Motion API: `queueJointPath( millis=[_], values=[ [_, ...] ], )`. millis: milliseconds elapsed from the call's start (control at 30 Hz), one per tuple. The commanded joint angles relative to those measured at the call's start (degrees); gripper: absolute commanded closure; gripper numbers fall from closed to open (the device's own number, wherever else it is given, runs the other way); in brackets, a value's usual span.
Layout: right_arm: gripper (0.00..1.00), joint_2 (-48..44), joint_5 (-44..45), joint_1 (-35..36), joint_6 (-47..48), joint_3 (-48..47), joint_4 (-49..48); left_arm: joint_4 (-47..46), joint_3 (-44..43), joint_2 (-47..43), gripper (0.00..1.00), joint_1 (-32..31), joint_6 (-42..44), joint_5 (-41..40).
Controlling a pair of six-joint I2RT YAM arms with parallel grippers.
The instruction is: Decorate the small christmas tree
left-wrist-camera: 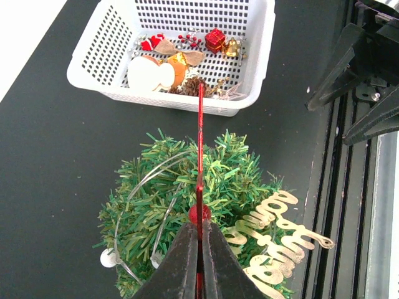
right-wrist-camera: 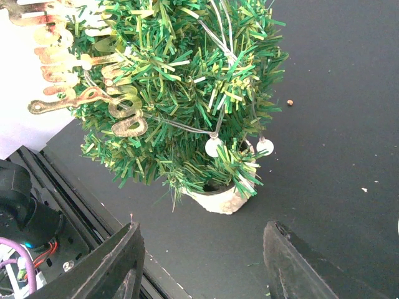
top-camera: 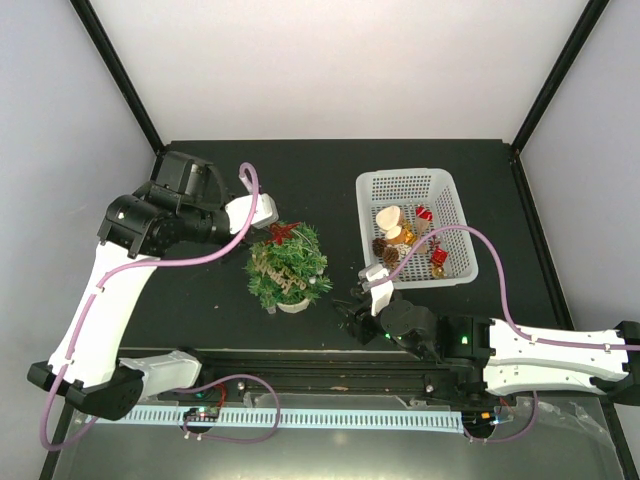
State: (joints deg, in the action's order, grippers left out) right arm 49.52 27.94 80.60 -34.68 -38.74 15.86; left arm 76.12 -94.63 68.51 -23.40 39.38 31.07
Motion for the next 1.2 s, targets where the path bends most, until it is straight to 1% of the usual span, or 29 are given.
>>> queueJointPath(
  millis=[0,300,333,367,433,533,700,867,933,1000,1100,1167],
  values=[
    [0.46,-0.17,0.4,0.17,-0.31,0.03,-0.95,-0.35,1.1,-1.1,0.98,-0.33,-0.11,-0.66],
    [0.46,1.1,0.23,0.15,0.09,-0.58,-0.55,-0.57,1.72,-1.71,0.98,-0.33,-0.22,-0.87],
    [0.46,1.18,0.2,0.17,0.2,-0.67,-0.52,-0.59,1.46,-1.67,0.96,-0.31,-0.36,-1.02],
    [0.46,1.19,0.24,0.17,0.29,-0.76,-0.56,-0.68,1.3,-1.71,0.89,-0.33,-0.56,-1.15],
    [0.46,1.28,0.27,0.18,0.47,-0.91,-0.52,-0.79,0.93,-1.67,0.82,-0.33,-0.77,-1.49],
    [0.46,1.4,0.27,0.17,0.66,-1.31,-0.4,-0.88,0.45,-1.48,0.68,-0.27,-1.18,-1.69],
    [0.46,1.54,0.25,0.22,0.92,-1.72,-0.22,-1.11,0.4,-1.7,0.57,-0.33,-1.54,-2.3],
    [0.45,2.0,0.08,0.18,2.49,-3.09,0.58,-1.25,0.95,-2.93,0.51,-0.29,-1.91,-4.27],
    [0.45,2.75,-1.13,0.18,4.1,-4.12,0.94,-1.53,2.15,-4.95,0.47,-0.14,-2.1,-5.67],
    [0.45,4.07,-2.17,0.17,5.35,-5.92,2.37,-2.95,5.52,-8.04,0.43,0.63,-2.36,-6.63],
    [0.45,7.11,-2.5,0.51,7.12,-9.71,4.86,-6.95,11.49,-13.92,0.32,2.8,-3.69,-7.66],
    [0.45,10.6,-0.1,2.48,9.04,-14.41,7.54,-7.2,14.09,-16.88,0.3,4.83,-4.32,-6.69]
  ],
)
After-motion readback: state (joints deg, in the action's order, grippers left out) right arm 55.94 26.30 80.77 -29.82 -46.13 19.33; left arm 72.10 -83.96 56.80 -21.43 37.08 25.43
